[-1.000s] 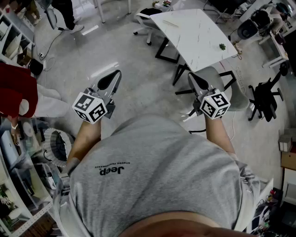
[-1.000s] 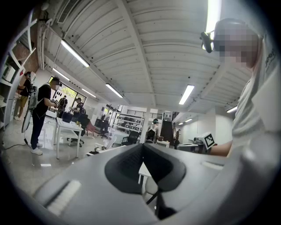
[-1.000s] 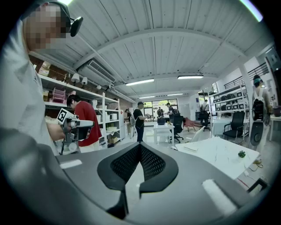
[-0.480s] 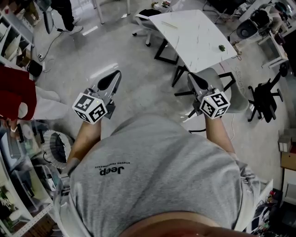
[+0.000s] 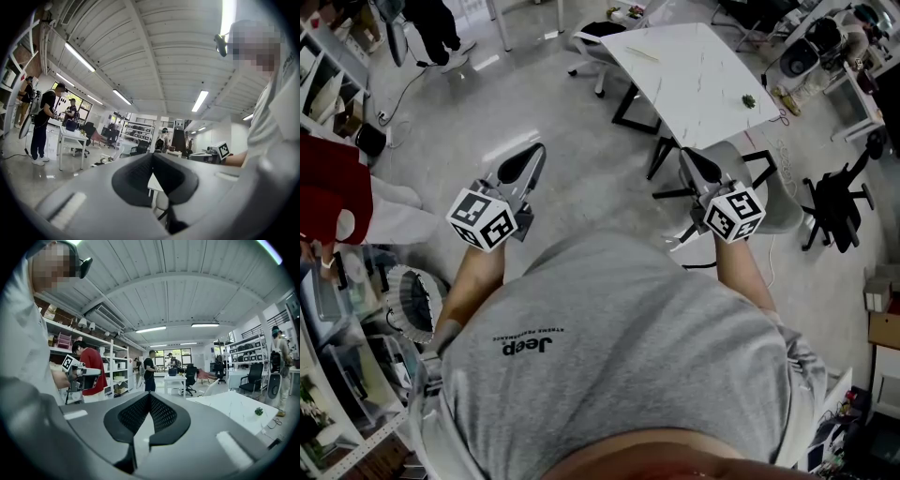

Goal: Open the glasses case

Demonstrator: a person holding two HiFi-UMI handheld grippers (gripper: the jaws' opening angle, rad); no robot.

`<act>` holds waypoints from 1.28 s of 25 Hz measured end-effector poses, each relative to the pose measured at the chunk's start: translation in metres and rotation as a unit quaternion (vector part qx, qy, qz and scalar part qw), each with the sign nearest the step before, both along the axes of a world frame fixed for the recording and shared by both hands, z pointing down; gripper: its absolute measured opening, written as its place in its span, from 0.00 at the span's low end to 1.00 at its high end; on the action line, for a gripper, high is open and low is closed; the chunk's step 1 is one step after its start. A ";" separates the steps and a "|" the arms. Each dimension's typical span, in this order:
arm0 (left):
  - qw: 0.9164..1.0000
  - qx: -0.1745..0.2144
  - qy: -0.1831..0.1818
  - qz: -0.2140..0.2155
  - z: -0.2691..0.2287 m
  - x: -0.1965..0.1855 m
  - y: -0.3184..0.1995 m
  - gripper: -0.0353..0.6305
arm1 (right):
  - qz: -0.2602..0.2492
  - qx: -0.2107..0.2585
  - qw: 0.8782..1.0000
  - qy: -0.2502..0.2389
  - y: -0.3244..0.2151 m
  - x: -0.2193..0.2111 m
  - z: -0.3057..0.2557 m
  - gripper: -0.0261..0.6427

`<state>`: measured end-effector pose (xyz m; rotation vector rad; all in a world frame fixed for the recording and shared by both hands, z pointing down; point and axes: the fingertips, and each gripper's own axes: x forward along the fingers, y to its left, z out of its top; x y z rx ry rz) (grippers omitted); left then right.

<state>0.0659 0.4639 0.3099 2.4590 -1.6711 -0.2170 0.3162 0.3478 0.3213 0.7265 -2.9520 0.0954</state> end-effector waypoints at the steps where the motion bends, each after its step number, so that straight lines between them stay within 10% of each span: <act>1: 1.000 0.000 0.000 0.000 0.000 0.002 -0.001 0.11 | 0.000 0.000 1.000 -0.002 -0.001 0.002 0.000 0.04; 7: 1.000 -0.003 -0.004 -0.006 -0.002 0.016 -0.008 0.11 | -0.012 0.004 1.000 -0.012 -0.008 0.014 -0.004 0.08; 11: 1.000 -0.002 -0.006 -0.015 -0.006 0.033 -0.011 0.11 | -0.021 0.007 0.999 -0.025 -0.014 0.029 -0.009 0.46; 14: 1.000 -0.005 -0.010 -0.022 -0.006 0.048 -0.013 0.11 | -0.017 0.006 1.000 -0.024 -0.023 0.045 -0.006 0.55; 32: 0.999 -0.024 0.001 -0.037 0.017 0.030 -0.039 0.11 | -0.008 -0.017 1.000 -0.022 -0.068 0.035 0.025 0.57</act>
